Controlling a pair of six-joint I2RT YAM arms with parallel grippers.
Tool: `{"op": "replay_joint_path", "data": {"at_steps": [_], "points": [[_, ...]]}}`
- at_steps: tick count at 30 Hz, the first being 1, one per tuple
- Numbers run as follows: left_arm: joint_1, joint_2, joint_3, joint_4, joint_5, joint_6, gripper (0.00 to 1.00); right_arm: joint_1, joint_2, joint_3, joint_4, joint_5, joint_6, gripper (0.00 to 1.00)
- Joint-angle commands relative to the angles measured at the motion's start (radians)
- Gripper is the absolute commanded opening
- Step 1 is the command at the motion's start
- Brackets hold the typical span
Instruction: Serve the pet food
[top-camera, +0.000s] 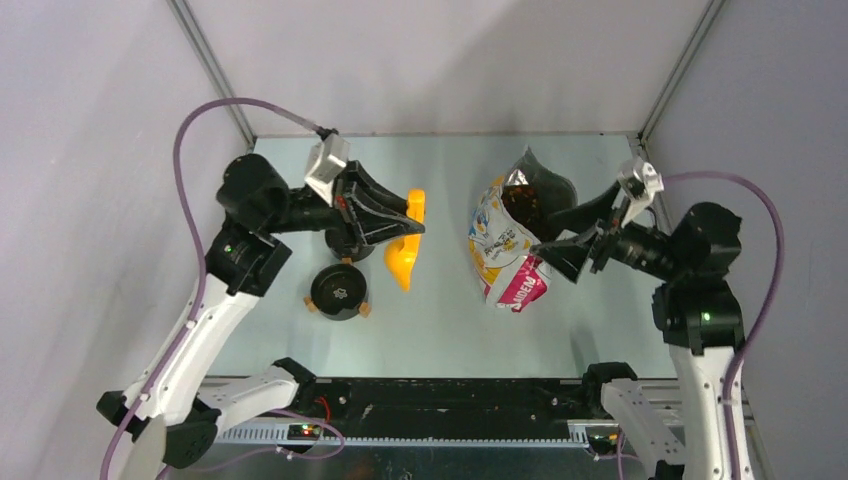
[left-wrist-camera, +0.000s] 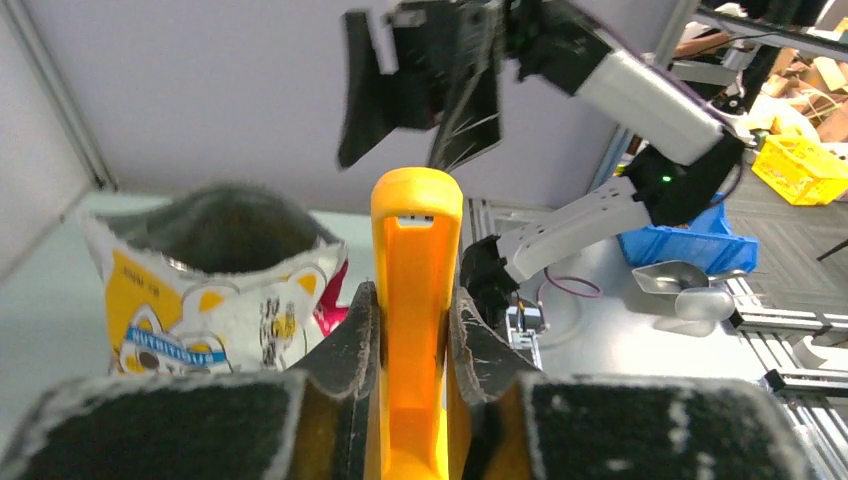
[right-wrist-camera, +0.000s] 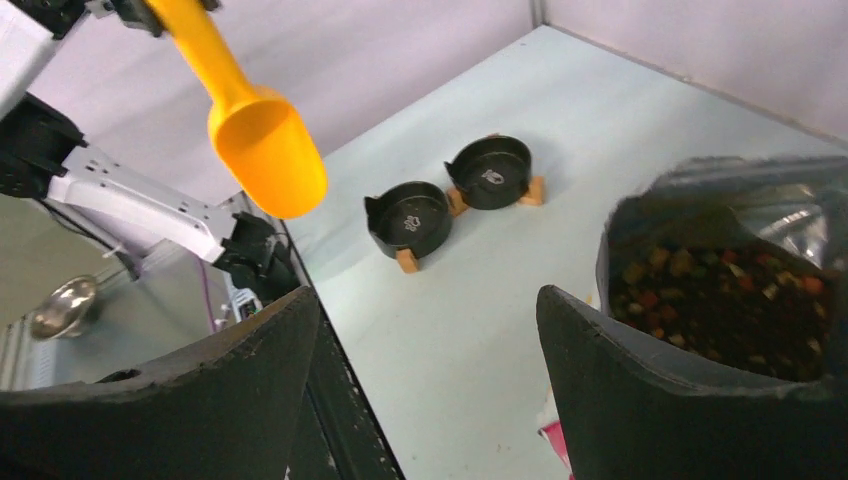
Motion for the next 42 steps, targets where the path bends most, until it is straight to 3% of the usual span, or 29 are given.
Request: {"op": "replay_joint_path", "data": {"at_steps": [1, 5, 12, 19, 27, 35, 40, 42], "points": [[0.0, 0.014, 0.07, 0.163, 0.065, -0.143, 0.0, 0.089, 0.103, 0.037, 0.231, 0.057, 0.172, 0.82], [0.001, 0.046, 0.107, 0.227, 0.041, -0.215, 0.0, 0.176, 0.18, 0.075, 0.326, 0.051, 0.176, 0.83], [0.004, 0.082, 0.141, 0.308, 0.065, -0.3, 0.0, 0.406, 0.307, 0.183, 0.22, 0.131, -0.031, 0.86], [0.002, 0.093, 0.161, 0.382, 0.064, -0.378, 0.0, 0.517, 0.427, 0.228, 0.315, 0.126, 0.012, 0.87], [0.002, 0.128, 0.234, 0.354, 0.017, -0.36, 0.0, 0.651, 0.558, 0.335, 0.288, 0.15, -0.017, 0.86], [0.002, 0.13, 0.232, 0.369, 0.02, -0.364, 0.0, 0.698, 0.6, 0.358, 0.312, 0.123, 0.013, 0.8], [0.002, 0.132, 0.224, 0.401, 0.022, -0.38, 0.0, 0.713, 0.602, 0.348, 0.35, 0.056, 0.034, 0.62], [0.002, 0.138, 0.228, 0.406, 0.036, -0.375, 0.0, 0.73, 0.607, 0.355, 0.349, 0.057, 0.024, 0.59]]}}
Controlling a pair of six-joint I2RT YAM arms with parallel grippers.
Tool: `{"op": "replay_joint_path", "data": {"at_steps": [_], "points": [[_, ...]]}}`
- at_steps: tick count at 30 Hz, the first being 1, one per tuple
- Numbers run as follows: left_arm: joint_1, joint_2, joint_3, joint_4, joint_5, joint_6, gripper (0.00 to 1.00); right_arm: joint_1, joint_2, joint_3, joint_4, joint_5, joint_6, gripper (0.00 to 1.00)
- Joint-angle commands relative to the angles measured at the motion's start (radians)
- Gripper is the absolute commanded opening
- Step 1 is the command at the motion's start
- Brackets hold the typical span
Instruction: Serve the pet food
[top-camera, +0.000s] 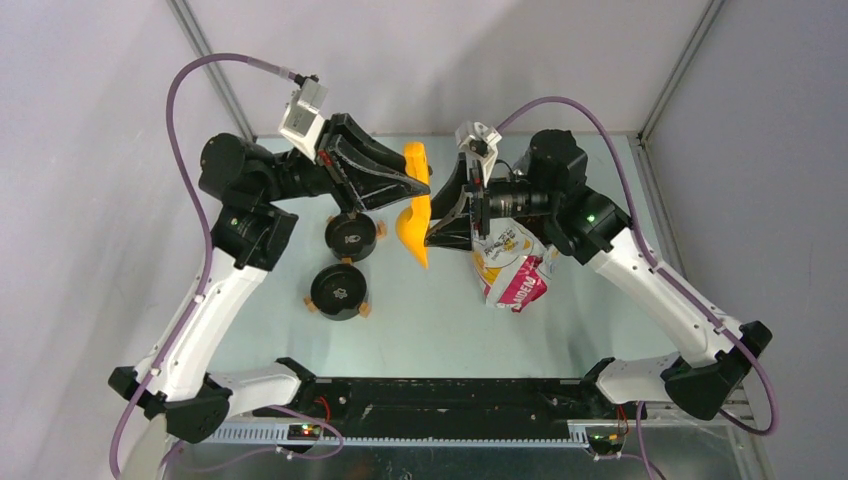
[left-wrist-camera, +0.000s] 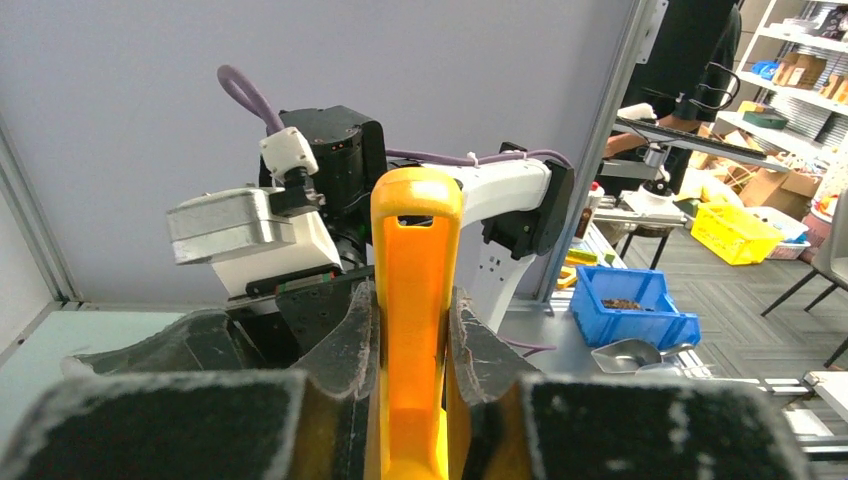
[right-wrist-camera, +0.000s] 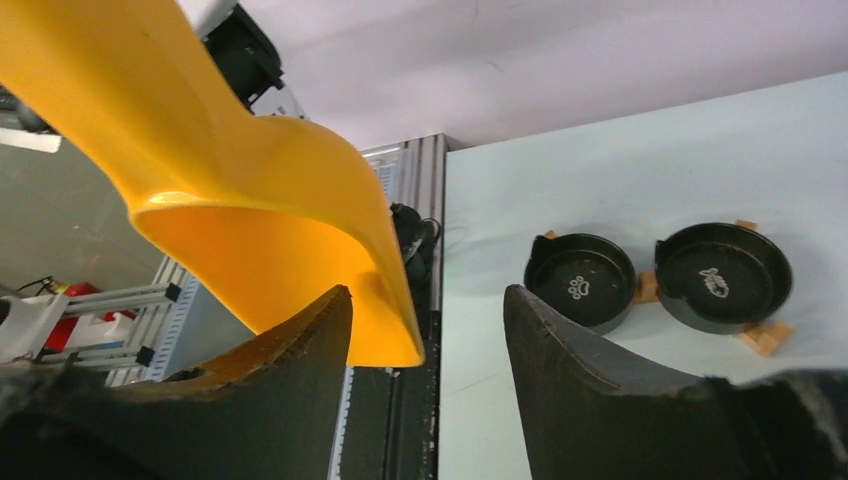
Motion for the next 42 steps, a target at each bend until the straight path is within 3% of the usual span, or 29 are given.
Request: {"op": "replay_joint_path", "data": {"at_steps": [1, 7, 10, 12, 13, 16, 19, 20, 21, 23, 31, 35, 38, 42], "points": [[0.002, 0.0, 0.022, 0.056, 0.007, -0.014, 0.0, 0.035, 0.008, 0.043, 0.056, -0.04, -0.005, 0.58], [0.005, 0.004, 0.027, 0.06, 0.016, -0.018, 0.0, 0.045, 0.024, 0.052, 0.09, -0.046, 0.024, 0.5], [0.006, 0.004, 0.02, 0.064, 0.022, -0.018, 0.0, 0.045, 0.028, 0.055, 0.102, -0.06, 0.032, 0.37], [0.008, 0.002, 0.009, 0.06, 0.025, -0.012, 0.0, 0.045, 0.026, 0.053, 0.098, -0.062, 0.019, 0.21], [0.01, -0.003, 0.006, 0.045, 0.019, -0.007, 0.0, 0.044, 0.019, 0.051, 0.083, -0.056, 0.01, 0.07], [0.037, -0.017, -0.011, -0.06, -0.044, 0.07, 0.02, 0.028, -0.003, 0.045, 0.021, -0.048, -0.065, 0.0], [0.115, -0.059, -0.066, -0.146, -0.088, 0.169, 0.45, -0.026, -0.054, 0.023, -0.108, -0.004, -0.188, 0.0], [0.133, -0.072, -0.101, -0.164, -0.09, 0.187, 0.52, -0.041, -0.068, 0.014, -0.133, 0.009, -0.208, 0.0], [0.161, -0.099, -0.124, -0.233, -0.1, 0.237, 0.8, -0.075, -0.088, 0.0, -0.187, 0.032, -0.245, 0.0], [0.182, -0.146, -0.188, -0.359, -0.144, 0.332, 0.97, -0.117, -0.113, -0.008, -0.292, 0.059, -0.32, 0.0], [0.189, -0.334, -0.556, -0.713, -0.234, 0.551, 1.0, -0.132, -0.191, -0.002, -0.645, 0.23, -0.617, 0.0], [0.194, -0.408, -0.669, -0.721, -0.347, 0.546, 1.0, -0.104, -0.223, -0.007, -0.777, 0.316, -0.671, 0.0], [0.195, -0.41, -0.705, -0.743, -0.322, 0.569, 1.0, -0.075, -0.248, -0.043, -0.864, 0.399, -0.674, 0.0], [0.202, -0.381, -0.78, -0.699, -0.352, 0.488, 1.0, -0.036, -0.273, -0.144, -0.836, 0.582, -0.595, 0.0]]}}
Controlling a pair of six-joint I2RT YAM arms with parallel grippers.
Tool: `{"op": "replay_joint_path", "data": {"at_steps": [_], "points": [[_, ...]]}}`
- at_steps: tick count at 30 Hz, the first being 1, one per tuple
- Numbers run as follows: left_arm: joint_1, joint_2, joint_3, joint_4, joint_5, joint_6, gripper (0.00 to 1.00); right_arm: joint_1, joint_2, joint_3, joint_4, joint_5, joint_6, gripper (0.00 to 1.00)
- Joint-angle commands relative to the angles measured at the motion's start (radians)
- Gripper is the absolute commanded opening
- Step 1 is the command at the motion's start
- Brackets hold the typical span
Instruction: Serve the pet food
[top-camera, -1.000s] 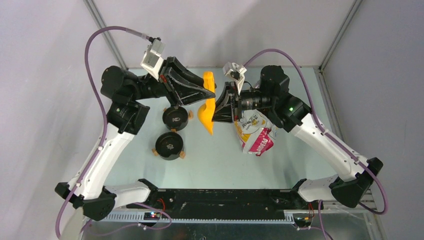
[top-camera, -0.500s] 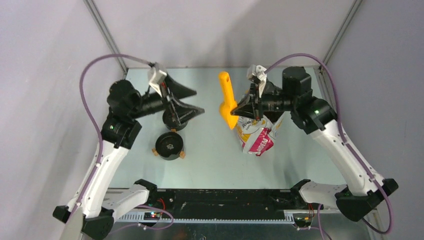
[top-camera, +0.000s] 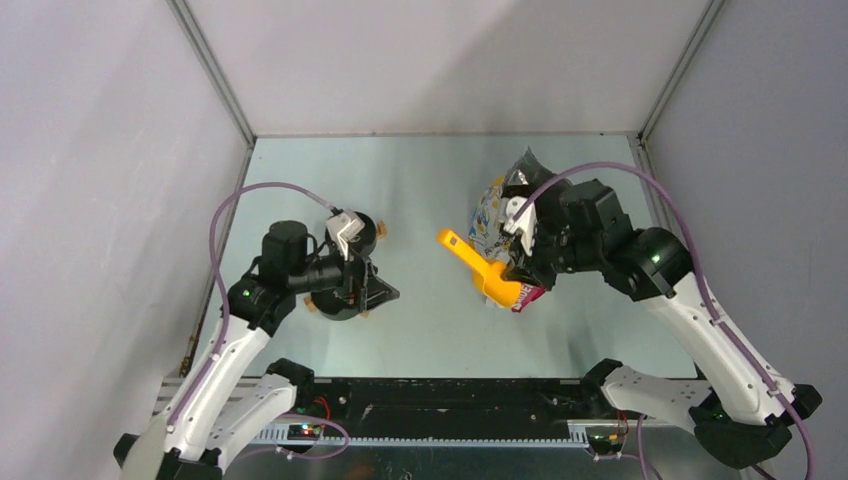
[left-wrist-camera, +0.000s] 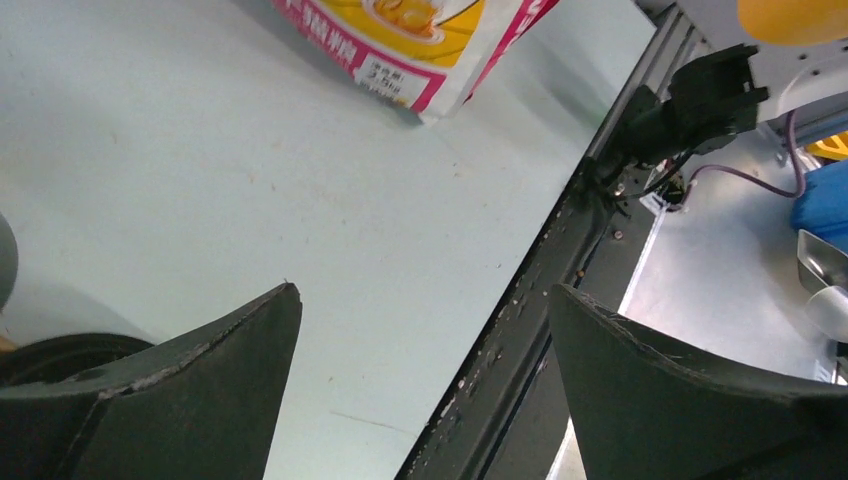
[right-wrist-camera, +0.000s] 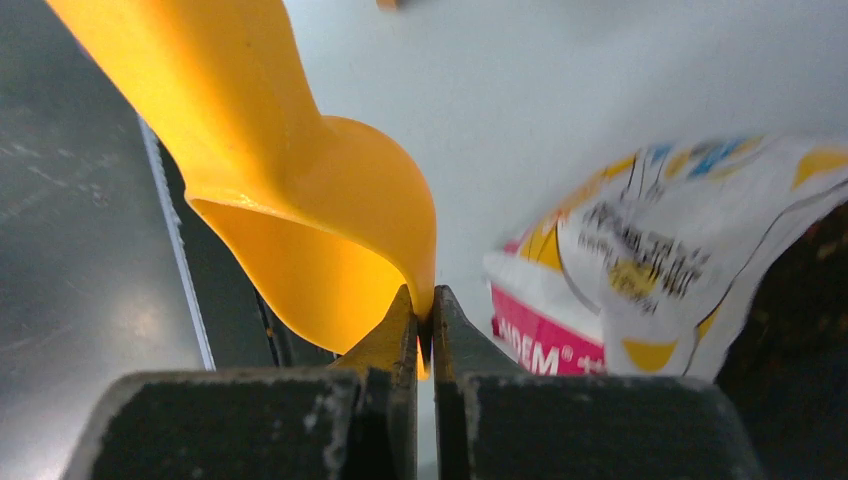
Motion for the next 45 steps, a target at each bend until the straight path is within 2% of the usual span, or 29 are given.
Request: {"op": "replay_joint_path", "data": {"at_steps": [1, 4, 6, 9, 11, 14, 16, 17, 19, 20, 22, 24, 25, 27, 31, 33, 38, 45], "points": [[0.015, 0.022, -0.071, 0.05, -0.029, -0.049, 1.0, 0.031, -0.023, -0.097, -0.027, 0.223, 0.048, 0.0], [0.018, 0.051, -0.109, 0.147, 0.038, -0.15, 1.0, 0.026, -0.015, -0.122, 0.002, 0.234, 0.095, 0.0], [0.021, 0.052, -0.137, 0.211, 0.016, -0.227, 1.0, 0.029, -0.001, -0.136, 0.008, 0.231, 0.099, 0.0], [0.037, 0.056, -0.176, 0.22, -0.206, -0.316, 1.0, 0.042, 0.026, -0.154, 0.018, 0.234, 0.114, 0.0], [0.048, 0.081, -0.173, 0.204, -0.245, -0.328, 1.0, 0.055, 0.047, -0.157, 0.03, 0.252, 0.132, 0.0], [0.077, 0.084, -0.169, 0.313, -0.116, -0.31, 1.0, 0.065, 0.079, -0.158, 0.057, 0.283, 0.178, 0.0], [0.081, 0.072, -0.157, 0.439, -0.087, -0.381, 1.0, 0.051, 0.108, -0.155, 0.088, 0.284, 0.253, 0.0], [0.081, 0.087, -0.152, 0.561, -0.055, -0.473, 0.98, 0.045, 0.133, -0.151, 0.098, 0.266, 0.288, 0.0], [0.078, 0.135, -0.108, 0.699, 0.044, -0.597, 0.95, 0.048, 0.173, -0.136, 0.108, 0.262, 0.311, 0.0], [0.076, 0.169, -0.054, 0.719, 0.113, -0.617, 0.95, 0.05, 0.184, -0.121, 0.111, 0.263, 0.314, 0.0], [0.071, 0.227, 0.036, 0.716, 0.245, -0.616, 0.89, 0.05, 0.214, -0.099, 0.111, 0.275, 0.312, 0.0], [0.059, 0.269, 0.129, 0.607, 0.317, -0.536, 0.84, 0.052, 0.245, -0.084, 0.111, 0.279, 0.305, 0.0], [0.048, 0.277, 0.155, 0.482, 0.322, -0.462, 0.83, 0.053, 0.25, -0.081, 0.111, 0.277, 0.302, 0.0], [0.035, 0.289, 0.186, 0.413, 0.31, -0.437, 0.8, 0.065, 0.26, -0.072, 0.117, 0.279, 0.3, 0.0], [0.022, 0.304, 0.146, 0.475, 0.307, -0.546, 0.7, 0.106, 0.263, -0.056, 0.128, 0.284, 0.282, 0.0], [0.015, 0.311, 0.14, 0.466, 0.306, -0.553, 0.67, 0.122, 0.26, -0.05, 0.127, 0.292, 0.275, 0.0], [0.006, 0.321, 0.138, 0.484, 0.308, -0.59, 0.65, 0.142, 0.257, -0.04, 0.121, 0.304, 0.258, 0.0], [-0.01, 0.327, 0.135, 0.422, 0.319, -0.541, 0.56, 0.161, 0.265, -0.033, 0.144, 0.328, 0.237, 0.0]]}}
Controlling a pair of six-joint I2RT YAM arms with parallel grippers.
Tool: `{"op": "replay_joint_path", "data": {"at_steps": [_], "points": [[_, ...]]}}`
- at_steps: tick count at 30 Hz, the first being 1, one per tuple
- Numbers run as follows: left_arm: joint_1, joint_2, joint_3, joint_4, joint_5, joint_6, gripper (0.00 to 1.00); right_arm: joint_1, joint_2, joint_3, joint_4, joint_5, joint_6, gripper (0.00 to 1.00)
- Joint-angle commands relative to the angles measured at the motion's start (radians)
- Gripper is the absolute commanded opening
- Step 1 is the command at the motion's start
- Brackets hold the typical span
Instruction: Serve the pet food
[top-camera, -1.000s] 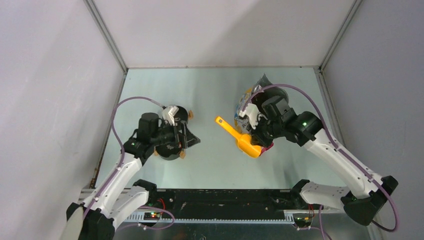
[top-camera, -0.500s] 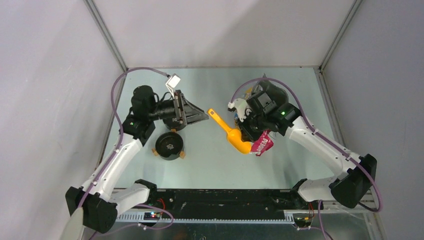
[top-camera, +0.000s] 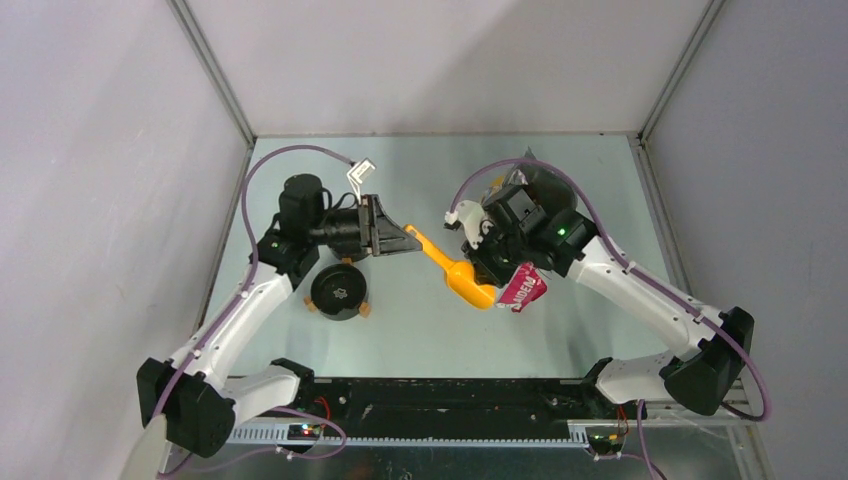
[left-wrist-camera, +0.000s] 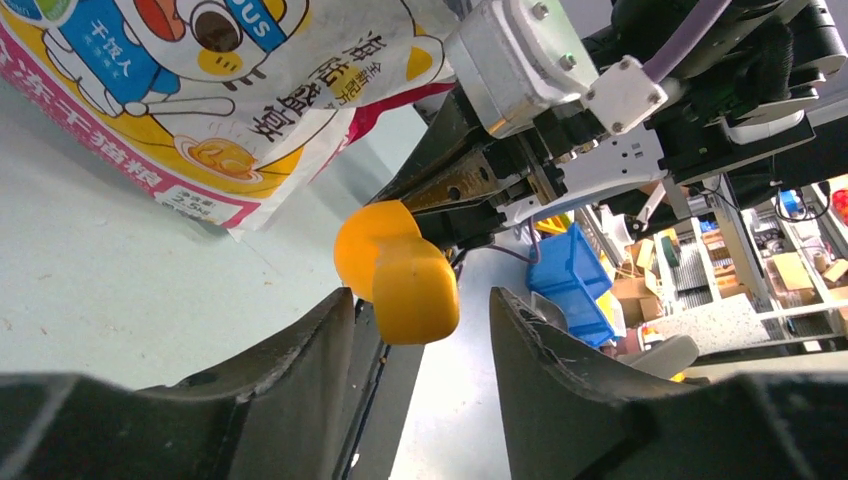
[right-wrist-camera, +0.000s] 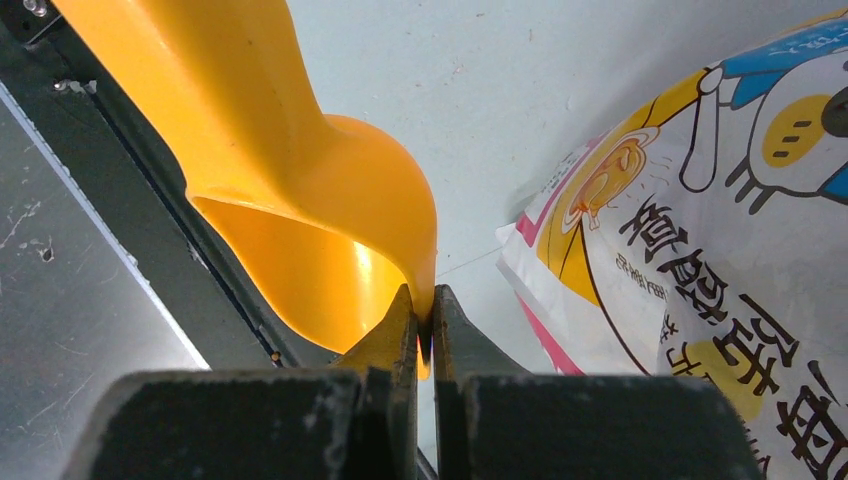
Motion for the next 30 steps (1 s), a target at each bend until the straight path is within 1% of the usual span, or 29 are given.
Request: {"op": "replay_joint_path", "data": {"at_steps": [1, 8, 10, 12, 14, 20, 25, 27, 30], "points": [[-0.014, -0.007, -0.002, -0.049, 0.025, 0.031, 0.55, 0.012, -0.003, 0.057, 0.054, 0.025, -0.024, 0.0], [-0.016, -0.023, -0.064, -0.003, -0.035, 0.028, 0.52, 0.034, 0.03, 0.069, 0.062, 0.003, -0.004, 0.0], [-0.016, -0.023, -0.087, 0.058, -0.043, -0.012, 0.52, 0.045, 0.045, 0.083, 0.066, 0.001, 0.004, 0.0], [-0.017, -0.026, -0.115, 0.156, -0.042, -0.095, 0.55, 0.05, 0.062, 0.104, 0.068, -0.006, 0.017, 0.0], [-0.019, -0.024, -0.118, 0.182, -0.031, -0.11, 0.59, 0.05, 0.08, 0.124, 0.066, -0.004, 0.028, 0.0], [-0.035, -0.032, -0.109, 0.186, 0.003, -0.109, 0.64, 0.05, 0.106, 0.132, 0.055, 0.008, 0.018, 0.0], [-0.036, -0.035, -0.106, 0.144, -0.012, -0.067, 0.6, 0.06, 0.108, 0.13, 0.047, 0.015, -0.01, 0.0], [-0.036, -0.036, -0.095, 0.105, -0.019, -0.033, 0.6, 0.072, 0.108, 0.129, 0.036, 0.03, -0.035, 0.0], [-0.036, -0.047, -0.087, 0.093, -0.025, -0.019, 0.6, 0.086, 0.108, 0.127, 0.02, 0.041, -0.056, 0.0]]}}
